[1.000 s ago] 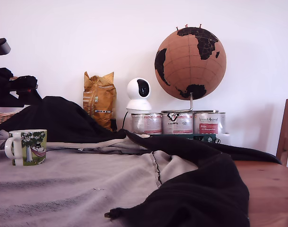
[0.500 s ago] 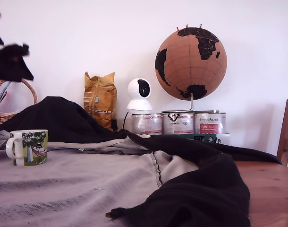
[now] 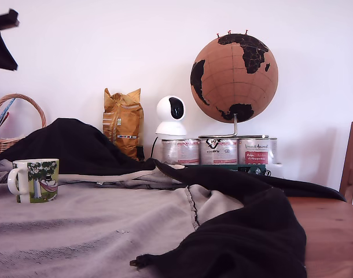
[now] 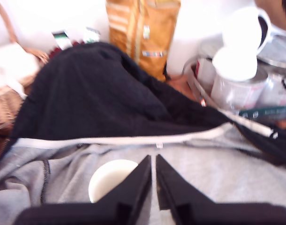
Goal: Pick the grey coffee capsule and place it inside the green coffee cup
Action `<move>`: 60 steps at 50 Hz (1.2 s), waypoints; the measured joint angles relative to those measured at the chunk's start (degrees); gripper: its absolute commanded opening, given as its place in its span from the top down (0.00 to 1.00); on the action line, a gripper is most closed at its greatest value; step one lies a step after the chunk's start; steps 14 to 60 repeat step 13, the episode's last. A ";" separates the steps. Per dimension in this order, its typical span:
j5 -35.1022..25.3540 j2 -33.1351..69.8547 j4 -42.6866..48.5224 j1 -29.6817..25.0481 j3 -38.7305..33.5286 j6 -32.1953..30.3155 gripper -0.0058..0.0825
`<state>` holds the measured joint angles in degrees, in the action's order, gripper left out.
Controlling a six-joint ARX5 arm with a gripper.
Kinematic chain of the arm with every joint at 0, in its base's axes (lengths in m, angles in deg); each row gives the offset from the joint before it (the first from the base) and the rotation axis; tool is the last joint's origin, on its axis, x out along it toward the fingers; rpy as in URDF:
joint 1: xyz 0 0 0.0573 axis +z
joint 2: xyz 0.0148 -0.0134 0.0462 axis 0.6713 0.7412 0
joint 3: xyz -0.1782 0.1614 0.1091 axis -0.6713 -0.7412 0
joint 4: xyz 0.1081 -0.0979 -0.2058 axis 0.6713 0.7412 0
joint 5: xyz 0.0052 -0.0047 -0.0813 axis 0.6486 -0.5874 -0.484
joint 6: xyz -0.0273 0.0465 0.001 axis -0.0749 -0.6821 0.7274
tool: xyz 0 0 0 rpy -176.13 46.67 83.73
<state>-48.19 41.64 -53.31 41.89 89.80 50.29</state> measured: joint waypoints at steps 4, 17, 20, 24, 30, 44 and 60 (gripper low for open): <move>1.84 -2.78 -0.50 -1.64 -2.73 0.26 0.96; 5.11 -8.39 -2.34 -5.05 -9.73 3.19 0.96; 5.11 -8.39 -2.34 -5.05 -9.73 3.19 0.96; 5.11 -8.39 -2.34 -5.05 -9.73 3.19 0.96; 5.11 -8.39 -2.34 -5.05 -9.73 3.19 0.96; 5.11 -8.39 -2.34 -5.05 -9.73 3.19 0.96; 5.11 -8.39 -2.34 -5.05 -9.73 3.19 0.96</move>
